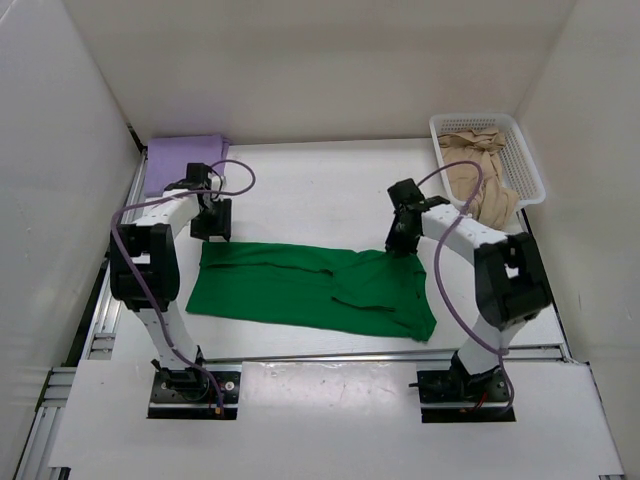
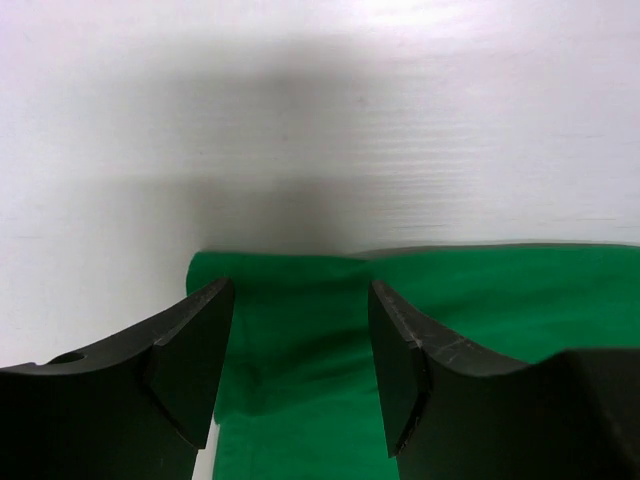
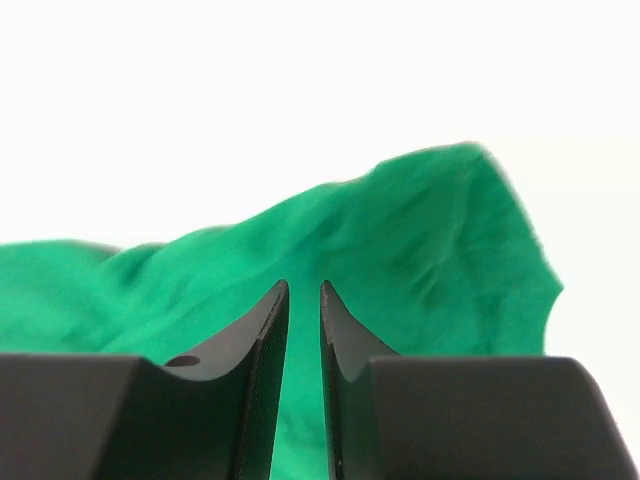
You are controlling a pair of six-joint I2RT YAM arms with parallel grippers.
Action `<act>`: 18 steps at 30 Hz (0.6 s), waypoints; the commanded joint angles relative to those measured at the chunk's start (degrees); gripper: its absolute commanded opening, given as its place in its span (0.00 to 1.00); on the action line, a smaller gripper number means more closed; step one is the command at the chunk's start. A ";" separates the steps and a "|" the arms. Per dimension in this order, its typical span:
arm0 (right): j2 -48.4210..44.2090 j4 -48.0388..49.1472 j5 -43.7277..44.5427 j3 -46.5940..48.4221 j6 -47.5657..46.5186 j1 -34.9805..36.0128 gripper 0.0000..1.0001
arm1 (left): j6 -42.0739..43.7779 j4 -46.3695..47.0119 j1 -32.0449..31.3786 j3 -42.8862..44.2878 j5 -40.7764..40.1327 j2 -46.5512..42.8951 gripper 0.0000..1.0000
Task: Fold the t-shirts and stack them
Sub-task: Rotate the tshirt 90 degrees
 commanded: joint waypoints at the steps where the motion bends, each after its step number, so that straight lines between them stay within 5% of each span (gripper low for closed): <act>1: 5.98 -7.35 2.39 -0.53 1.26 -2.01 0.23 | 0.21 1.12 1.12 -2.07 -2.84 1.16 0.67; 7: 15.64 -8.85 1.85 5.51 0.12 -3.25 0.23 | 0.21 1.12 3.76 -7.87 -4.68 -0.07 0.67; 10: 22.05 -12.18 2.65 16.21 -0.94 -3.25 0.23 | 0.21 1.12 6.04 -10.60 -5.30 -0.68 0.66; 13: 33.82 -18.58 3.18 37.45 -2.78 -3.25 0.23 | 0.21 1.12 7.45 -13.32 -4.17 -3.05 0.66; 15: 46.34 -24.54 2.65 62.39 -3.31 -3.77 0.23 | 0.21 1.12 8.24 -15.25 -1.80 -6.73 0.67; 18: 54.68 -20.39 -3.57 79.77 1.50 -6.05 0.23 | 0.21 -0.54 8.77 -16.48 2.68 -11.65 0.71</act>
